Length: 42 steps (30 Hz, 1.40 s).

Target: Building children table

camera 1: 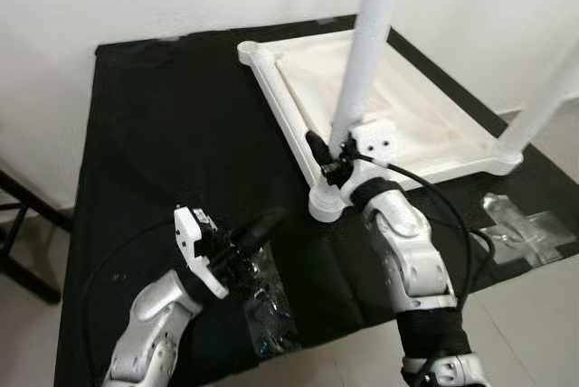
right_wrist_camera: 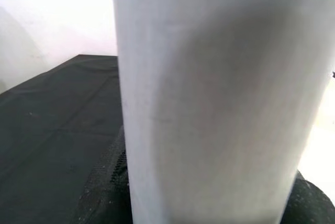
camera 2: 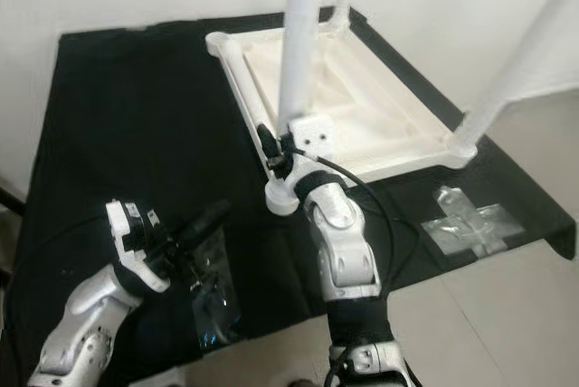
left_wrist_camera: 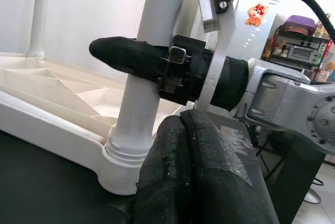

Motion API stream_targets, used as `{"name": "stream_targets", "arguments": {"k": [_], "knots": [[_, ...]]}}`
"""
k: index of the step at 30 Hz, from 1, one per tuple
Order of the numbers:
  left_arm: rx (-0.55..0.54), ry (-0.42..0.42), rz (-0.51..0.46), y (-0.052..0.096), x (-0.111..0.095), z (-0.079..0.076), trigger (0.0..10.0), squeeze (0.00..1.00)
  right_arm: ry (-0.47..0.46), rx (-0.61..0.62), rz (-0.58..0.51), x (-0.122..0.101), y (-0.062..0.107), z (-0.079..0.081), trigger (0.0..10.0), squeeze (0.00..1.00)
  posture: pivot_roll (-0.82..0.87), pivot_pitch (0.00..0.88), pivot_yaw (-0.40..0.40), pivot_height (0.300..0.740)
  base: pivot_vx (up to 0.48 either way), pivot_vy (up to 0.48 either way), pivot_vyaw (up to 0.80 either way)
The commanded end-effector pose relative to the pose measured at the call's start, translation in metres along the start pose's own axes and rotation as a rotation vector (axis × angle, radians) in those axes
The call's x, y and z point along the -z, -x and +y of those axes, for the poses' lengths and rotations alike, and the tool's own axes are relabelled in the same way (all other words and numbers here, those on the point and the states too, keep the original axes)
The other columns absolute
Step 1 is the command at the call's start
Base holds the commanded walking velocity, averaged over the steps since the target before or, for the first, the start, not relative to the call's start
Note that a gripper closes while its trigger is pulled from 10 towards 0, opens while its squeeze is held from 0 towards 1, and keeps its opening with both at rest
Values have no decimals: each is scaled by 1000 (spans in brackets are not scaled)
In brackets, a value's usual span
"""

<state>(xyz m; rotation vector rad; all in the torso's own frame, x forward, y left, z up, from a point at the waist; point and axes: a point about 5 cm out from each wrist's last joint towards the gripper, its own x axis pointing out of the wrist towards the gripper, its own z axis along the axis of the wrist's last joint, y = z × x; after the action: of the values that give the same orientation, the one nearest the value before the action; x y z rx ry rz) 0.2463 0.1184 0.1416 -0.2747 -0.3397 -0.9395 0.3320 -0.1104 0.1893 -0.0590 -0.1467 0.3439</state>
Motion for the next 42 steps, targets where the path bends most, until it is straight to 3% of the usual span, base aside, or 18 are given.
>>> {"name": "stream_targets", "arguments": {"k": [1,2,7,8,9,10,11,12,13,14,15,18,22,24,27,28,37,42], "knots": [[5,4,19,4,3,0,10000,0,20,74,179,38,11,-15,10000,0,15,143,-28,740,0,0,0],[5,5,19,4,2,0,10000,0,15,72,175,36,11,-15,10000,1000,16,146,-25,740,0,0,0],[7,8,19,3,2,0,10000,0,-12,35,133,26,3,-17,10000,1000,11,148,-22,740,0,0,0],[8,8,19,3,2,0,10000,0,-56,2,104,18,-2,-16,10000,1000,13,151,-19,740,0,0,0],[9,9,20,2,2,0,10000,0,-96,-22,65,9,-8,-17,10000,804,14,150,-19,740,0,0,0],[9,9,20,2,2,0,10000,0,-96,-22,65,9,-8,-17,10000,804,14,150,-19,740,0,0,0],[9,8,20,2,2,0,10000,0,-71,-215,-1,-11,-19,-17,10000,0,15,148,-21,740,0,0,0],[9,8,20,2,2,0,10000,0,-71,-215,-1,-11,-19,-17,10000,0,15,148,-21,740,0,0,0],[9,8,20,1,2,1,10000,0,-59,-330,-11,-18,-22,-17,10000,0,14,146,-23,740,0,0,0],[9,8,20,1,2,1,10000,0,-59,-330,-11,-18,-22,-17,10000,0,14,146,-23,740,0,0,0],[9,7,20,1,3,0,10000,0,-14,-432,-21,-25,-25,-18,10000,0,20,145,-26,740,0,0,0],[7,5,20,0,3,1,10000,0,41,-557,-11,-30,-27,-22,10000,0,23,144,-28,740,0,0,0],[7,3,20,0,3,1,10000,0,52,-598,5,-30,-29,-25,10000,0,25,144,-28,740,0,0,0],[5,3,20,0,3,0,10000,0,73,-727,67,-25,-28,-31,10000,0,31,145,-31,740,0,0,0],[6,3,20,0,3,0,10000,0,61,-738,80,-24,-29,-35,10000,0,37,147,-31,740,0,0,0],[6,2,21,0,3,0,10000,0,40,-727,78,-24,-30,-37,0,0,37,147,-31,740,0,0,0],[6,1,23,1,3,0,10000,0,10,-673,87,-15,-28,-55,0,0,56,151,-23,740,0,0,0],[4,3,21,3,1,-1,10000,0,35,-608,140,6,-8,-67,0,0,46,163,-16,740,0,0,0]]}}
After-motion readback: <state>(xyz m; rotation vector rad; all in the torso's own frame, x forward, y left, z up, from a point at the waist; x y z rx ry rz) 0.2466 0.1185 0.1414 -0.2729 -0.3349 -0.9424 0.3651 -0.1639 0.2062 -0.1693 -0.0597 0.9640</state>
